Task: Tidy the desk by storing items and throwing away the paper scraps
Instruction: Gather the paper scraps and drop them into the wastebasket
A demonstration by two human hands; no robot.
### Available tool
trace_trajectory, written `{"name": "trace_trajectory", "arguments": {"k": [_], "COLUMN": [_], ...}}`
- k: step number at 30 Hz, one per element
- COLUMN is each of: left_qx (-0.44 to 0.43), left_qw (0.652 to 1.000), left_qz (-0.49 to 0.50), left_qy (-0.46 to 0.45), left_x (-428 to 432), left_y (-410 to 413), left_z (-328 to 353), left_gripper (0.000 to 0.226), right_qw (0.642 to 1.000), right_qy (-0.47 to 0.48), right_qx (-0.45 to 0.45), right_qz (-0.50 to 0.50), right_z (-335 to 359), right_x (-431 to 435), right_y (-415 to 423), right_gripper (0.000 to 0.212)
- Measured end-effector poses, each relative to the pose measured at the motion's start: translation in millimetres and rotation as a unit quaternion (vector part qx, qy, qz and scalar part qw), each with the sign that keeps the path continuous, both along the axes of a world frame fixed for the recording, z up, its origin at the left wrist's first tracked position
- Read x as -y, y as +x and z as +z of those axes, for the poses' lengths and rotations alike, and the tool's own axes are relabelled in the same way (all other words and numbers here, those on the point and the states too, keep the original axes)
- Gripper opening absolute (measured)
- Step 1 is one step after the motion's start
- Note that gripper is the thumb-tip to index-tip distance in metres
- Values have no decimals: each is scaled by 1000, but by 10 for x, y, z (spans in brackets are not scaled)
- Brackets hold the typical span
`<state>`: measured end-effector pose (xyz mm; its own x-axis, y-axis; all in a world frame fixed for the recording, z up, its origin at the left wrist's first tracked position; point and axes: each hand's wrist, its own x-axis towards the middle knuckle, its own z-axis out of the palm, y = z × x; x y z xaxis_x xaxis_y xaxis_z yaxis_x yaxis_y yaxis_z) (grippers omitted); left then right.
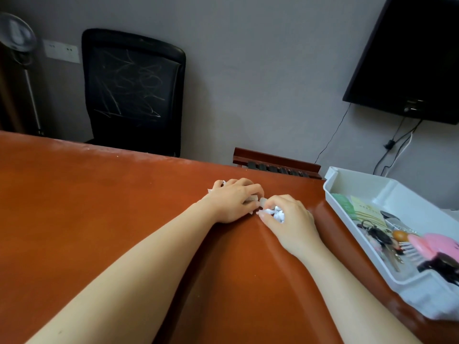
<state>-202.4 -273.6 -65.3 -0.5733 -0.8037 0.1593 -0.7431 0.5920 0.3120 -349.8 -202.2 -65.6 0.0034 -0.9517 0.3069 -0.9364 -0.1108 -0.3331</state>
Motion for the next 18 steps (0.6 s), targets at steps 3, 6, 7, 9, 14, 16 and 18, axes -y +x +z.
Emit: {"name": "trace_trajectory", "arguments": {"k": [3,6,7,9,14,16,18], "left_qx": [-47,-84,-85,-80,-74,-85,-100], "left_qw": [999,996,995,995,995,994,993], "left_qz": [-10,-27,-35,-48,-69,-70,-62], "left_qy": [-16,-24,-24,-21,-16,-15,-17], "left_x": [0,12,14,9,-13,-16,-20], "left_y": [8,21,17,-3,-38,-31,-20], "left_z": [-5,-25,-32,-27,-6,-2,-1], "left_gripper": [17,20,25,31,24,18,15], "right_qw": [1000,994,991,982,971,977,982], "right_qy": [-18,-41,-59,-96,-130,-109,-74], "right_qx": [19,93,121,164,186,167,154], "right_qz": [8,25,23,2,-74,-80,-81], "right_z": [-35,-34,-26,-1,-7,-15,-15], "right_x": [30,24,14,-6,-11,-9,-9], "right_y": [-18,-8,-10,-22,-70,-78,-82], "right_gripper": [9,12,14,14,17,20,18]}}
